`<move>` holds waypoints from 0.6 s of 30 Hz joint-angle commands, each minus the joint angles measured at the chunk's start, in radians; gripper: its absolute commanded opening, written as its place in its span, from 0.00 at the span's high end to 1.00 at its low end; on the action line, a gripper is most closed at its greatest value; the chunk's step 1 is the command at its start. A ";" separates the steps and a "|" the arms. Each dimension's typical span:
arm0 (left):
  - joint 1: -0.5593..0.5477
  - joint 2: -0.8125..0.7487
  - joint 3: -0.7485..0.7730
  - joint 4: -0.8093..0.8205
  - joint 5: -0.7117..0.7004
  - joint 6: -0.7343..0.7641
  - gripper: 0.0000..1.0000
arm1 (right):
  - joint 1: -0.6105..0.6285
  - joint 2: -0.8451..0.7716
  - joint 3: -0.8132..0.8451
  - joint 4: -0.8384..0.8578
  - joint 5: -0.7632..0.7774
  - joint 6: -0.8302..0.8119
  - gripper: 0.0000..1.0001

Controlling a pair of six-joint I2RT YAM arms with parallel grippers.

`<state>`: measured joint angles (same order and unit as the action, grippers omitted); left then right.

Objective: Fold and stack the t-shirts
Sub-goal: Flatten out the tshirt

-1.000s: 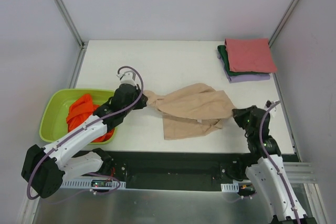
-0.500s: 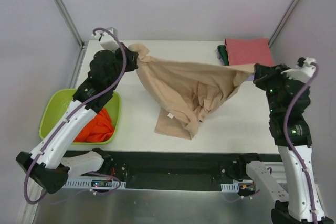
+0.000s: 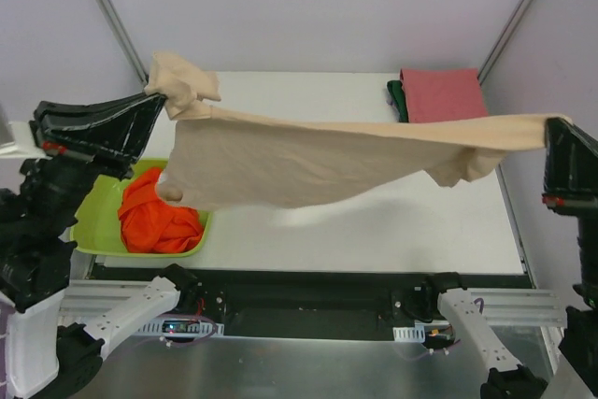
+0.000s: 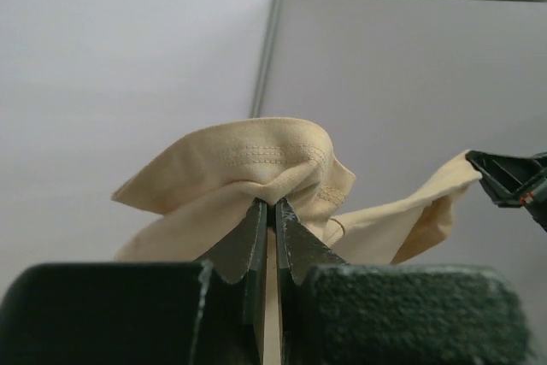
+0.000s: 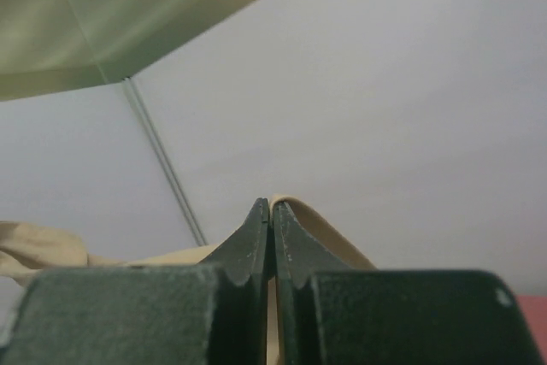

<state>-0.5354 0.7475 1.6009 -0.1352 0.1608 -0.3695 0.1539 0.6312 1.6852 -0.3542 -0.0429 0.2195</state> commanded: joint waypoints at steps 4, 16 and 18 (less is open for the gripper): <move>0.003 0.042 0.131 0.028 0.211 -0.006 1.00 | -0.008 -0.028 0.103 -0.037 -0.025 -0.022 1.00; 0.005 0.395 0.107 0.028 -0.340 0.205 1.00 | -0.008 0.172 -0.145 -0.007 0.352 -0.103 1.00; 0.038 0.507 0.079 0.031 -0.391 0.225 1.00 | -0.010 0.228 -0.285 0.075 0.380 -0.103 1.00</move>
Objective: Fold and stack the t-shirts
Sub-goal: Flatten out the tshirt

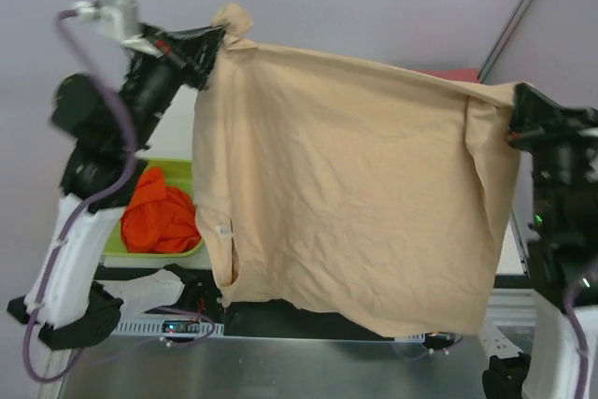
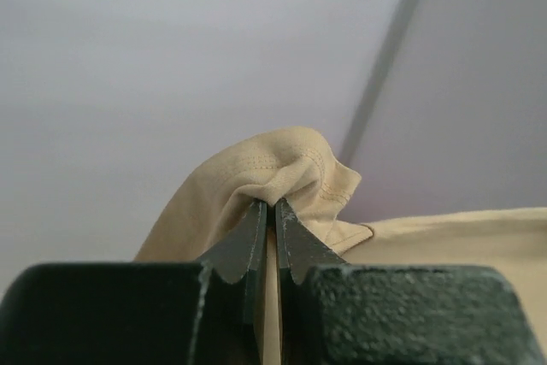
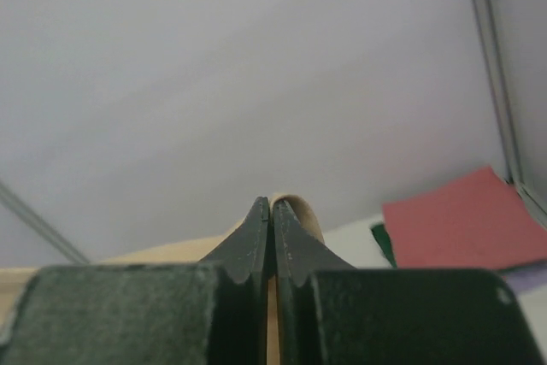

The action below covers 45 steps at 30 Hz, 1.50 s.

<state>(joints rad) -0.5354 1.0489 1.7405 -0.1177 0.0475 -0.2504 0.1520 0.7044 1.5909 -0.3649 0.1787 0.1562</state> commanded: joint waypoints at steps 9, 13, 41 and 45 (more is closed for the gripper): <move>0.230 0.833 0.071 -0.160 0.020 0.034 0.01 | -0.078 0.665 -0.399 0.170 0.039 0.019 0.40; 0.229 0.856 0.047 -0.165 0.034 0.036 0.01 | -0.080 0.748 -0.356 0.155 0.001 -0.018 0.04; 0.258 0.773 -0.423 -0.183 0.060 -0.165 0.01 | 0.060 1.197 -0.238 0.002 -0.292 -0.207 0.04; 0.288 0.835 -0.365 -0.200 0.072 -0.165 0.01 | 0.032 1.299 -0.116 -0.106 -0.225 -0.221 0.04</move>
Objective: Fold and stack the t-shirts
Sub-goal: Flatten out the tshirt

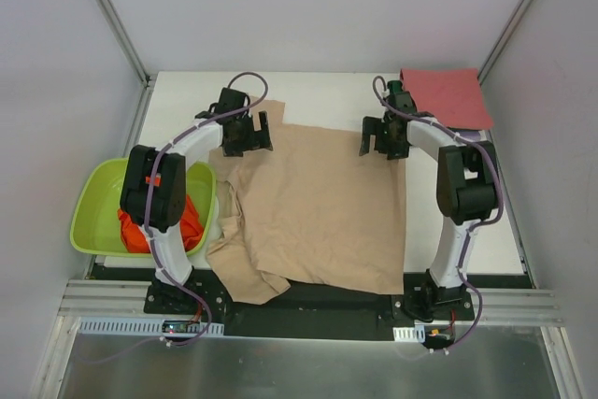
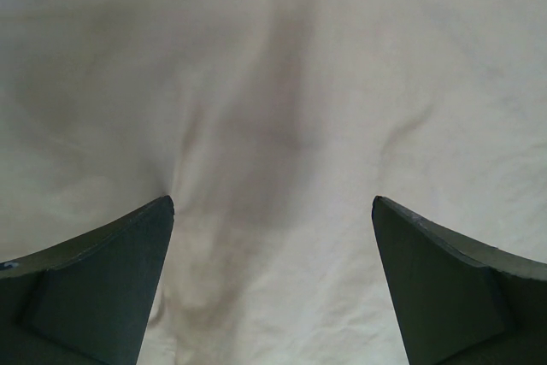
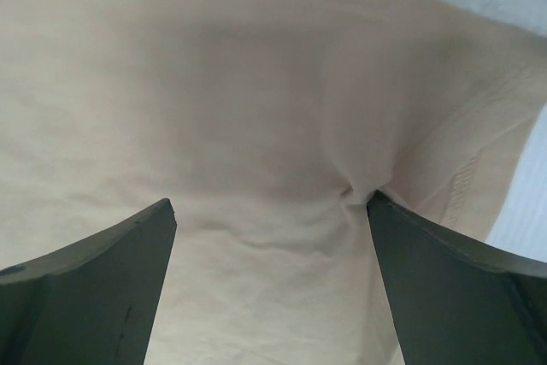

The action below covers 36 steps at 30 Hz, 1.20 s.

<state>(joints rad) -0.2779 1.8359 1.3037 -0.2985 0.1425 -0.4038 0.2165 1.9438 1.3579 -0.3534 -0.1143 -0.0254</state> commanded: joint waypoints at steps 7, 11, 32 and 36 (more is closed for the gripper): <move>0.069 0.184 0.202 -0.059 -0.006 -0.029 0.01 | -0.083 0.262 0.409 -0.327 0.041 -0.112 0.04; 0.094 0.258 0.282 -0.097 0.003 -0.038 0.01 | -0.088 0.358 0.599 -0.429 0.061 -0.223 0.04; 0.160 0.738 1.038 -0.251 0.201 -0.024 0.01 | -0.115 0.555 0.934 -0.265 -0.014 -0.375 0.04; 0.164 0.749 1.080 -0.238 0.241 -0.017 0.01 | -0.114 0.532 0.932 -0.243 -0.111 -0.399 0.04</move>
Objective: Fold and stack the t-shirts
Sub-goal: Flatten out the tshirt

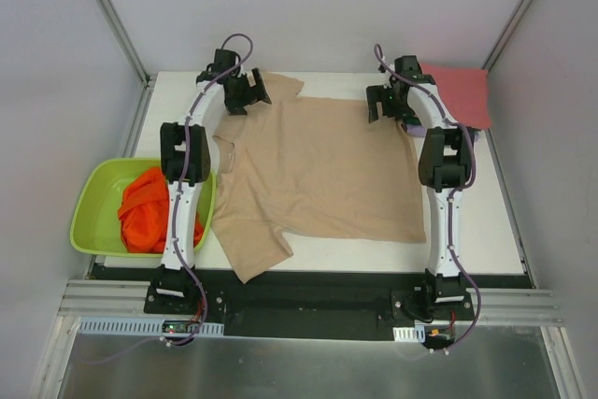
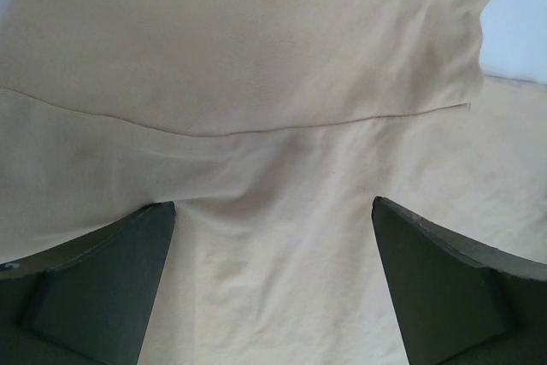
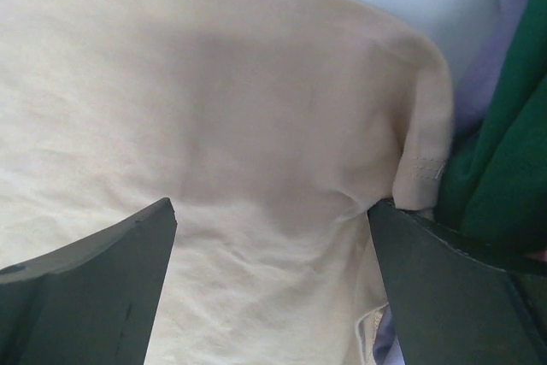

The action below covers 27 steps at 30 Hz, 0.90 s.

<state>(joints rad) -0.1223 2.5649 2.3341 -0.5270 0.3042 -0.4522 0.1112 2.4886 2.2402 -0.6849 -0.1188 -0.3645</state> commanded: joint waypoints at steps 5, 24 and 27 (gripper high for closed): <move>0.007 -0.064 0.038 -0.001 0.084 0.058 0.01 | 0.010 -0.114 -0.010 0.077 -0.140 -0.076 0.04; 0.030 -0.499 -0.595 -0.001 -0.048 0.072 0.01 | 0.222 -0.730 -0.877 0.283 -0.093 0.282 0.04; 0.042 -0.442 -0.546 0.002 -0.097 0.067 0.01 | 0.237 -0.769 -0.979 0.285 -0.084 0.292 0.04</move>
<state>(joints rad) -0.1024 2.0521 1.7554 -0.5194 0.2710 -0.3763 0.3328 1.7699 1.3766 -0.4488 -0.2028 -0.1608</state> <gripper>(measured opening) 0.990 0.964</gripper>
